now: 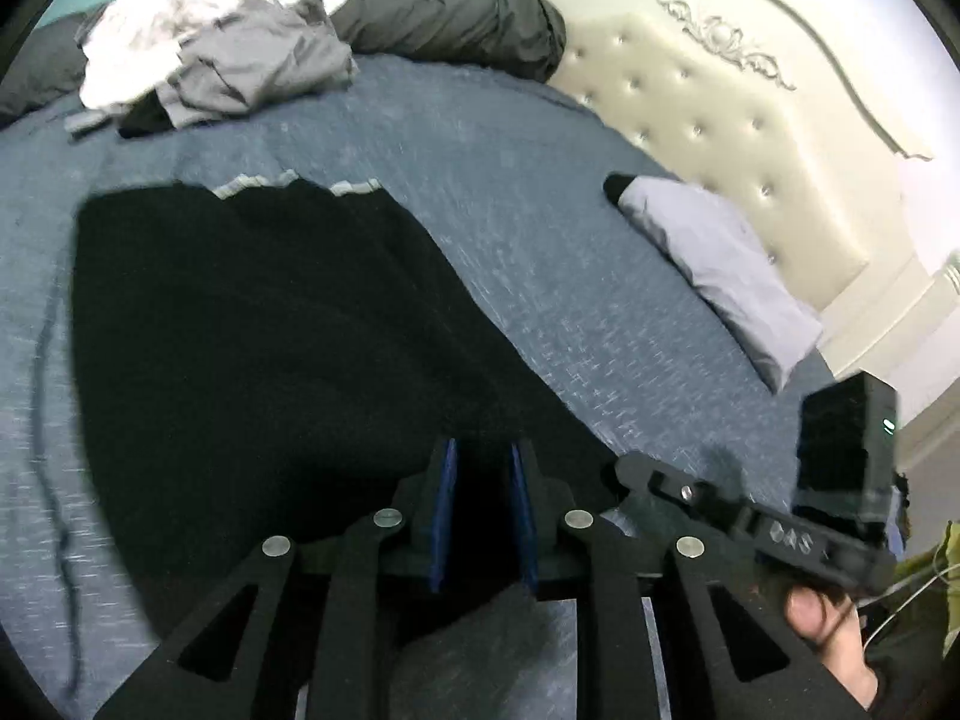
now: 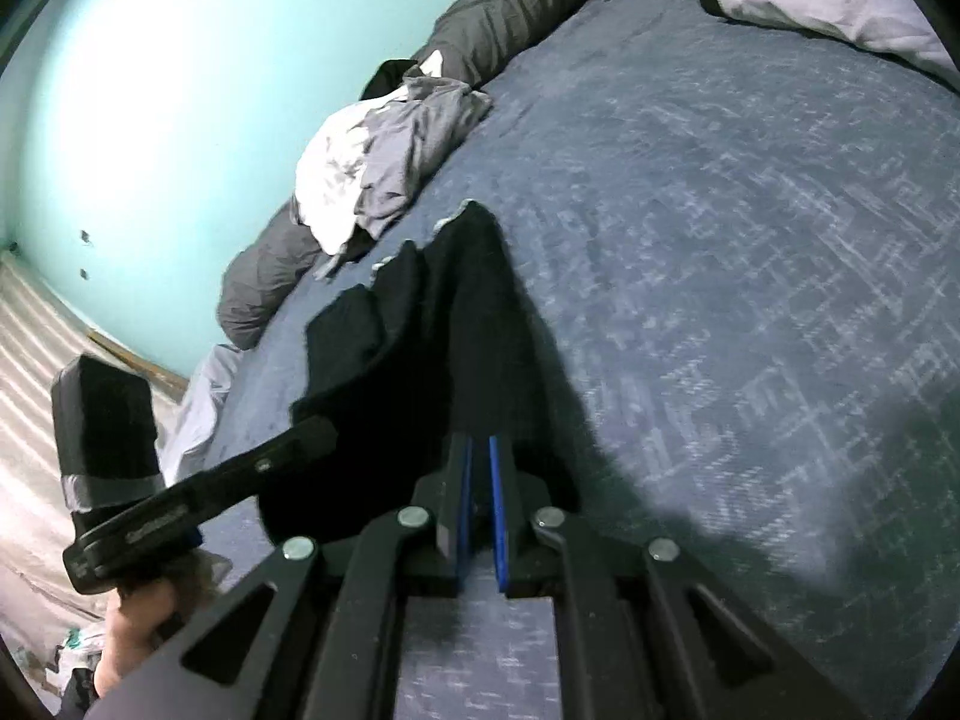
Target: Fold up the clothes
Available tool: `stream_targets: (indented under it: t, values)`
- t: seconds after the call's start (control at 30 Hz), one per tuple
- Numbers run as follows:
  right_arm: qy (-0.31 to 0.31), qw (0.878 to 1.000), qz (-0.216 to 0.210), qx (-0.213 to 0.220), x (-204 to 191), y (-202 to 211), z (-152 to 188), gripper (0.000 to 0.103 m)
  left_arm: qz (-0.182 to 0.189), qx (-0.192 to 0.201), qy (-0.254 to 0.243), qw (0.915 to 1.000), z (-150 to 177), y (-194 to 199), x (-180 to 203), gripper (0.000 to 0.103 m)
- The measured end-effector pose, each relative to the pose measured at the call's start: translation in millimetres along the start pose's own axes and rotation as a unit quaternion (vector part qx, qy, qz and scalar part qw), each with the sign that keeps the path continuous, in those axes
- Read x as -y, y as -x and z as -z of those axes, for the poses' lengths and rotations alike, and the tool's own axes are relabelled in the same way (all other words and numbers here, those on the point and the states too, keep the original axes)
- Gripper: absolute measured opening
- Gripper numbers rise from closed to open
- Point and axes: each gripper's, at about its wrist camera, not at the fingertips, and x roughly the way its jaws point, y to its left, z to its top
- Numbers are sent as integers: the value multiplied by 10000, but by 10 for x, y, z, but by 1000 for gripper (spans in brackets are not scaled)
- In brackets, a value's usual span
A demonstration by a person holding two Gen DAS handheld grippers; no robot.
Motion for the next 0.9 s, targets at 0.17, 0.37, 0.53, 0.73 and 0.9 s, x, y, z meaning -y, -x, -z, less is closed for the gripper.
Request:
stream_targets:
  t: [0.17,0.37,0.53,0.73,0.9]
  values:
    - [118,9992,-369,-7,-205,-61,-60,45,-265,251,252,9990,197,419,-365,50]
    - [262,9981,-497,-265,-413,-330,-86,46,-490,245,506,9972,491,503,-767,50]
    - [528,9971,-432,-340,-569,-505,-126,57,-428,315,468,9975,556,463,-827,50]
    - [616,9962,-155,-594,-568,-807,-110,59,-377,404,452,9974,620,453,-848,50]
    - [875,9934,28,-744,-609,-947,-81,32,-430,392,372,9976,633,435,-824,50]
